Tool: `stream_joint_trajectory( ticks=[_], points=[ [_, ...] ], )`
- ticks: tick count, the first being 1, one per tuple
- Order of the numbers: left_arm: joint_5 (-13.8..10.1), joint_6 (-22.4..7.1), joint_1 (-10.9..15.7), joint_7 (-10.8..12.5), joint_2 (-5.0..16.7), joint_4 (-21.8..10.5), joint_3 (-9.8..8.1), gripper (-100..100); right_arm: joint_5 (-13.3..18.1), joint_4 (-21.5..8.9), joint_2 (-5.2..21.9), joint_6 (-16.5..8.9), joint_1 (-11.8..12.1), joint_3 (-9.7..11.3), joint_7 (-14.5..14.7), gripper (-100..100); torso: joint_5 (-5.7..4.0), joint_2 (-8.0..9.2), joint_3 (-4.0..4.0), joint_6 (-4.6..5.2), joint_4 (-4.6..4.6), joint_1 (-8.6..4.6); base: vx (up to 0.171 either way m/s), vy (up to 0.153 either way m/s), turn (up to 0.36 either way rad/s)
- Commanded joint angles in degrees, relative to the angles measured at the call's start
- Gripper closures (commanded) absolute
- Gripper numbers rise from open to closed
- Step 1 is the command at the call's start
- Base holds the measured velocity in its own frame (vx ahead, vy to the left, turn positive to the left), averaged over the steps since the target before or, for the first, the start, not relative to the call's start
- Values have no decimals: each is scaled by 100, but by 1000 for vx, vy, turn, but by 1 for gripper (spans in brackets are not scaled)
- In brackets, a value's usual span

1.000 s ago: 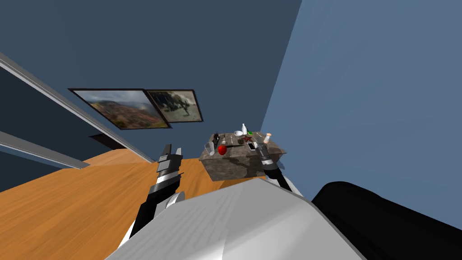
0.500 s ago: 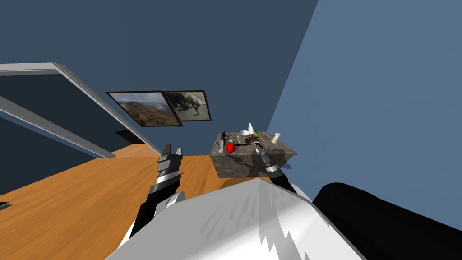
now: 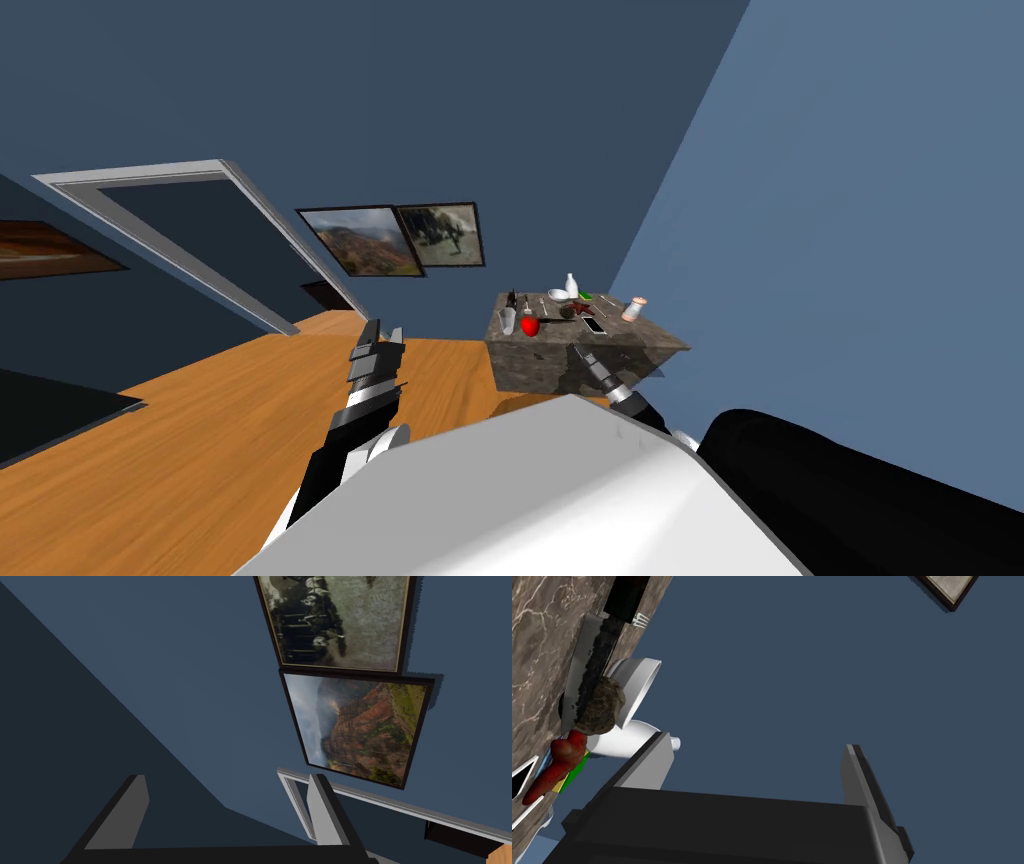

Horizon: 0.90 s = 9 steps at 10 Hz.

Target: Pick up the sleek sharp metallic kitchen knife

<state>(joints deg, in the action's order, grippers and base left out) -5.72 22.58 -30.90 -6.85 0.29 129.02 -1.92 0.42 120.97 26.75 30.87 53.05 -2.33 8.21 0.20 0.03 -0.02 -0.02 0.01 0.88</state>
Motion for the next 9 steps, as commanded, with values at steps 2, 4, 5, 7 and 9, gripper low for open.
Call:
stream_joint_trajectory(
  ticks=[2, 4, 5, 7, 9],
  points=[
    [0, 0, -1, 0, 0, 0, -1, 0, -41, -256, 473, 41, 475, -119, 199, -100, 1, 5, -3, 5, 1, -13, -7, 215, 87],
    [0, 0, -1, 0, 1, 0, -1, 0, -46, -439, 767, 57, 748, -177, 335, -100, -2, 9, -5, 4, 3, -25, 26, 157, 107],
    [0, 0, 0, 0, 1, 0, -1, 0, -46, -439, 824, 57, 756, -177, 335, -100, -6, -3, 1, 0, 0, -35, 16, 114, 64],
    [0, 0, 0, 0, 1, 0, -1, 0, -47, -629, 1106, 60, 1023, -241, 477, -100, -6, 10, -5, 1, 2, -31, 1, 164, 116],
    [0, 0, -1, 0, 1, 0, -1, 0, -42, -825, 1392, 51, 1287, -308, 623, -100, -5, -2, 1, 2, 0, -33, 44, 141, 107]
  ],
)
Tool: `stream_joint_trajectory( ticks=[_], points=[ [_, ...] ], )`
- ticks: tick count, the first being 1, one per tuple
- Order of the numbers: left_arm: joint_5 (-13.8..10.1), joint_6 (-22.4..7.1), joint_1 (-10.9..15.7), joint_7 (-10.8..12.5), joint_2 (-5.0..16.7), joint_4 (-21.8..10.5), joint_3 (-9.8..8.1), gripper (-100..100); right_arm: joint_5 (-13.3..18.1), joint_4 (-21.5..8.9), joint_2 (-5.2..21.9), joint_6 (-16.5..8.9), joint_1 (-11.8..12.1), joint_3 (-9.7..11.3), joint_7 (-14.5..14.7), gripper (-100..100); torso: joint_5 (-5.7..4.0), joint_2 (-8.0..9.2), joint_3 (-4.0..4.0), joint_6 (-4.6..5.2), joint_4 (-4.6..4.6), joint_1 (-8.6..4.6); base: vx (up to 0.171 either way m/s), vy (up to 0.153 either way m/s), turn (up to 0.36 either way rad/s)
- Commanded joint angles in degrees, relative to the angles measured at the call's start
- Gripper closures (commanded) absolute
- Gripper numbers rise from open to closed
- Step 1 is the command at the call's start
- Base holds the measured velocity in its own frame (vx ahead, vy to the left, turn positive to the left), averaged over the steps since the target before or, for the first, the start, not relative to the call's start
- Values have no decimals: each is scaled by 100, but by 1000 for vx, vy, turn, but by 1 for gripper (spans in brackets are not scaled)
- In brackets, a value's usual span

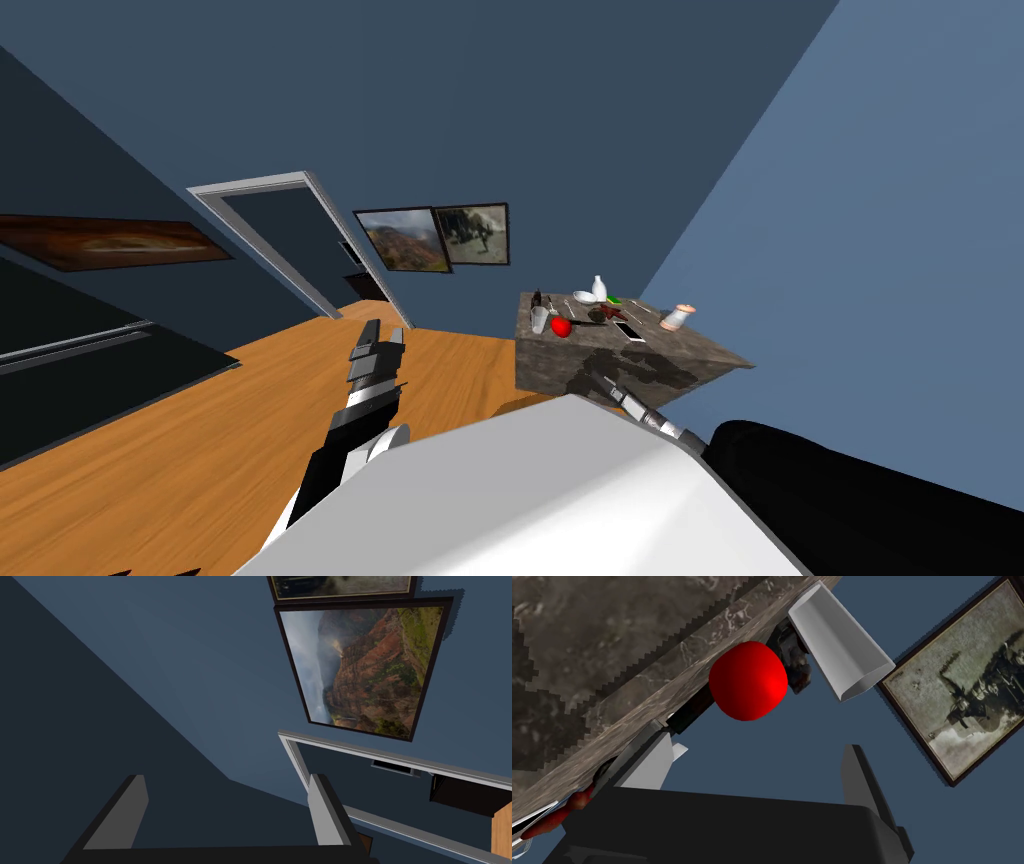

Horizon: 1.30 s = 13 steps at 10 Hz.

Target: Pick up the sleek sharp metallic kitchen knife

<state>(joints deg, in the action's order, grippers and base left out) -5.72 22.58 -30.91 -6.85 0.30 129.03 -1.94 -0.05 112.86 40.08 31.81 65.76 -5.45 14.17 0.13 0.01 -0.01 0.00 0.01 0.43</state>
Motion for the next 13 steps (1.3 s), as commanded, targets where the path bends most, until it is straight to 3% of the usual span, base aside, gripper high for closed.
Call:
stream_joint_trajectory(
  ticks=[1, 4, 5, 6, 7, 8, 9, 10, 13],
  points=[
    [0, 0, 0, 0, 0, 0, 0, 0, 15, -215, 286, -65, 274, -67, 177, -100, 0, 0, 0, 0, 0, 0, 49, 135, 177],
    [0, 0, 0, 0, 0, 0, 0, 0, 53, -617, 808, -149, 752, -212, 487, -100, 6, -2, 1, 2, -1, 21, 49, 184, 154],
    [0, 0, 0, 0, 0, 0, 0, 0, 53, -617, 933, -149, 763, -212, 487, -100, 3, 0, 0, 0, 0, 14, 42, 102, 84],
    [0, 0, 0, 0, 0, 0, 0, 0, 83, -815, 1090, -210, 991, -285, 646, -100, -1, 1, -1, 0, 0, -6, 53, 100, 156],
    [0, 0, 0, 0, 0, 0, 0, 0, 83, -815, 1246, -210, 991, -285, 646, -100, -3, -2, 1, -2, 0, -11, 46, 73, 91],
    [0, 0, 0, 0, 1, 0, -1, 0, 119, -1010, 1446, -284, 1206, -358, 806, -100, -5, 0, 0, 0, 0, -20, 75, 101, 175],
    [0, 0, 0, 0, 0, 0, 0, 0, 119, -1010, 1547, -284, 1206, -358, 806, -100, -4, -8, 4, -2, -1, -13, 65, 70, 80],
    [0, 0, -1, 0, 1, 0, -1, 0, 161, -1200, 1770, -371, 1407, -428, 966, -100, -5, -6, 4, 1, -1, -22, 63, 73, 138],
    [0, 0, 0, 0, 1, 0, -1, 0, 210, -1383, 2137, -468, 1595, -496, 1127, -100, -6, -9, 5, -2, -2, -27, 69, 52, 119]
  ],
)
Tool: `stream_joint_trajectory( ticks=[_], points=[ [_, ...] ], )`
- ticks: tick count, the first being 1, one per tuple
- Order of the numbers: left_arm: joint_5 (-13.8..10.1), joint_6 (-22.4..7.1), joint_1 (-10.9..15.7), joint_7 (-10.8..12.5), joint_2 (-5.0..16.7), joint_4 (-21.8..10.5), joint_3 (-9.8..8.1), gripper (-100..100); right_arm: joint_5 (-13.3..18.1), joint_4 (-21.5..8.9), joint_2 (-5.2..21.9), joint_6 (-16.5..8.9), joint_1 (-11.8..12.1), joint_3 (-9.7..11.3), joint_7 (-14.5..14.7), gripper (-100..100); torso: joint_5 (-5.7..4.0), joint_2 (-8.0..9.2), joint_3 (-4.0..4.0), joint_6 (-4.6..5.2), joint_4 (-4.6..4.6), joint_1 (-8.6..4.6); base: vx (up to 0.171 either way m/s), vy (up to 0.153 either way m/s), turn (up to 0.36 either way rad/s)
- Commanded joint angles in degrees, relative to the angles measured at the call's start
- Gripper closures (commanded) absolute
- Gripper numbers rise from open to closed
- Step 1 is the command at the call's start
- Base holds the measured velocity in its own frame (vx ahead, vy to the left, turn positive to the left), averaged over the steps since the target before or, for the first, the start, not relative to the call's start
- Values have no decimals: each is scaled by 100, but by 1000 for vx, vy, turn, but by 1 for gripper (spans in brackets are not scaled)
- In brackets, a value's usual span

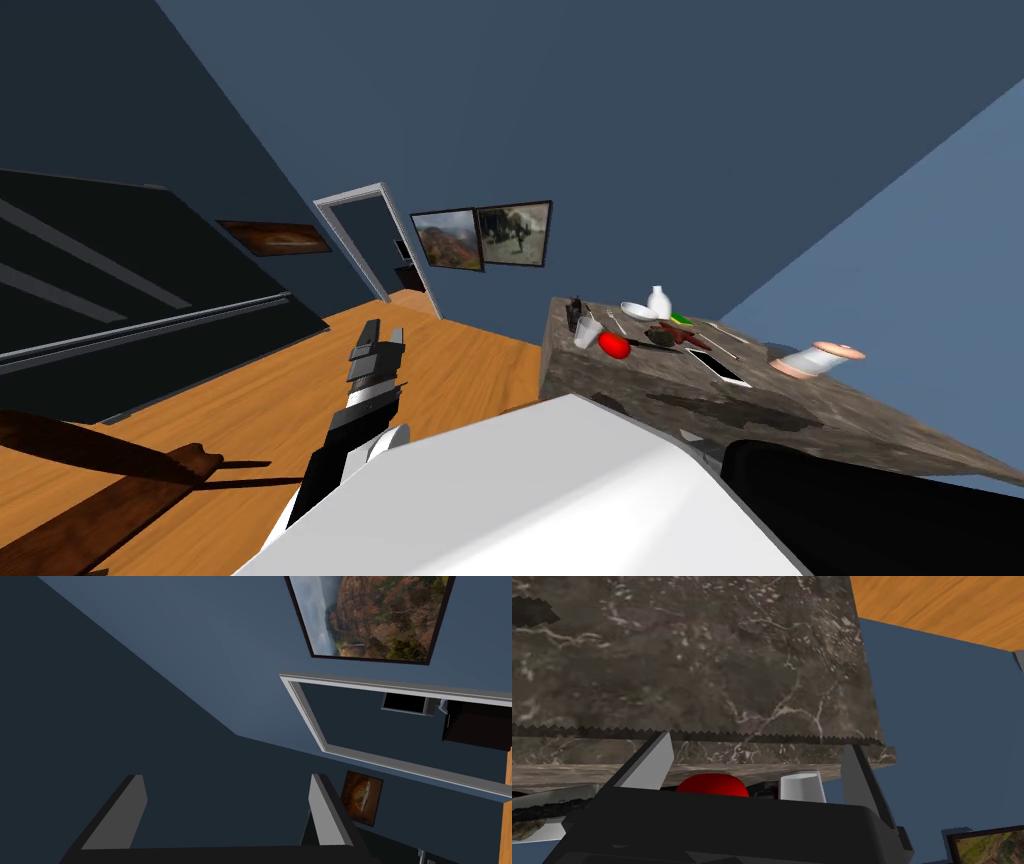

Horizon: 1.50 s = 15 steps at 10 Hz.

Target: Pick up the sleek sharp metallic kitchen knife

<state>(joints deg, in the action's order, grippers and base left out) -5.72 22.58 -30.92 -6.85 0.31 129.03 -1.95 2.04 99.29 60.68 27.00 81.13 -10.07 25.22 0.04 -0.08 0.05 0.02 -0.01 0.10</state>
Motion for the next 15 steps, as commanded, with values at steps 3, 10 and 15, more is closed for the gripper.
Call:
stream_joint_trajectory(
  ticks=[3, 10, 15],
  points=[
    [0, 0, 0, 0, 0, 0, 0, 0, 114, -372, 556, -211, 393, -159, 338, -100, 0, 3, -1, -1, 1, -2, 74, 36, 122],
    [0, 0, 0, 0, 1, 0, -1, 0, 385, -933, 1615, -718, 904, -351, 934, -100, -7, 3, -1, 1, 1, -25, 76, -11, 125],
    [0, 0, 0, 0, 1, 0, -1, 0, 662, -1282, 2445, -1193, 1227, -440, 1430, -100, -10, 0, 0, -2, 0, -38, 73, -70, 143]
  ],
)
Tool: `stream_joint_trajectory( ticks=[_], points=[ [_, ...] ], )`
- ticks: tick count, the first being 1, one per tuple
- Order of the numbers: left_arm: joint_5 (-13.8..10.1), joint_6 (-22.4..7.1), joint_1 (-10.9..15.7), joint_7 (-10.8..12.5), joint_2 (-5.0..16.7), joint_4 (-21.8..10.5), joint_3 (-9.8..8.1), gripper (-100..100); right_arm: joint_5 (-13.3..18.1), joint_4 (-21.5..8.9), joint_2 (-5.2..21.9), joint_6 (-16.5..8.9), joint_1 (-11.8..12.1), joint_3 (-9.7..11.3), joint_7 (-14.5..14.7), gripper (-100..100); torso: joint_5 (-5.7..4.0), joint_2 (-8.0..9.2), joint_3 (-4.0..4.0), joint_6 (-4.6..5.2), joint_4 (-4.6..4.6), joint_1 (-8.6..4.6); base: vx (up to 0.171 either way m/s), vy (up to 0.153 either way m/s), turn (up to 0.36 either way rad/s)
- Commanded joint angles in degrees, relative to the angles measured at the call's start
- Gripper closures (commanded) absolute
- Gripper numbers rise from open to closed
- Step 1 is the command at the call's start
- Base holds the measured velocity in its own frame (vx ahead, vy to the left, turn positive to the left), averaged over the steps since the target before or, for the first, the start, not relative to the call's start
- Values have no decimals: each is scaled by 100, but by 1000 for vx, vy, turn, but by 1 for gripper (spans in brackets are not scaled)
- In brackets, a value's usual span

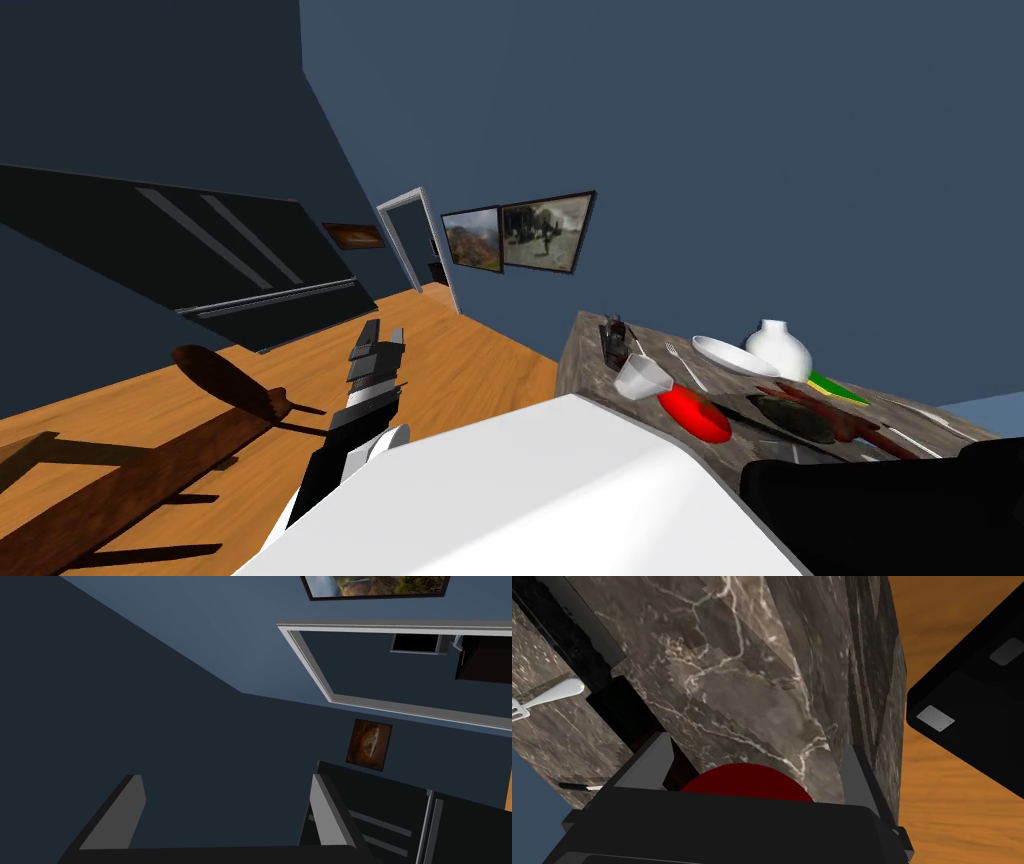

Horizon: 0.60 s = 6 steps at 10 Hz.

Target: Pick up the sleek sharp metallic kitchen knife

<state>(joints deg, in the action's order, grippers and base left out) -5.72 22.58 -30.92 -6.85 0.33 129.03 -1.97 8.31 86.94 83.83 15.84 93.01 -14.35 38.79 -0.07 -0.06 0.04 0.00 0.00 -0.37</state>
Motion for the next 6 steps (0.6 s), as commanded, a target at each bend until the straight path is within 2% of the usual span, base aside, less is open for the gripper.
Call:
stream_joint_trajectory(
  ticks=[1, 3, 6],
  points=[
    [0, 0, 0, 0, 0, 0, 0, 0, 99, -97, 286, -176, 94, -15, 176, -100, 0, 0, 0, 0, 0, 0, 55, -112, 128],
    [0, 0, 0, 0, 0, 0, 0, 0, 213, -145, 617, -338, 176, 4, 352, -100, -4, 1, -1, 1, 1, -9, 56, -113, 115],
    [0, 0, 0, 0, 0, 0, -1, 0, 347, -105, 958, -481, 242, 88, 537, -100, -4, 11, -7, 5, 3, -9, 30, -112, 72]
  ],
)
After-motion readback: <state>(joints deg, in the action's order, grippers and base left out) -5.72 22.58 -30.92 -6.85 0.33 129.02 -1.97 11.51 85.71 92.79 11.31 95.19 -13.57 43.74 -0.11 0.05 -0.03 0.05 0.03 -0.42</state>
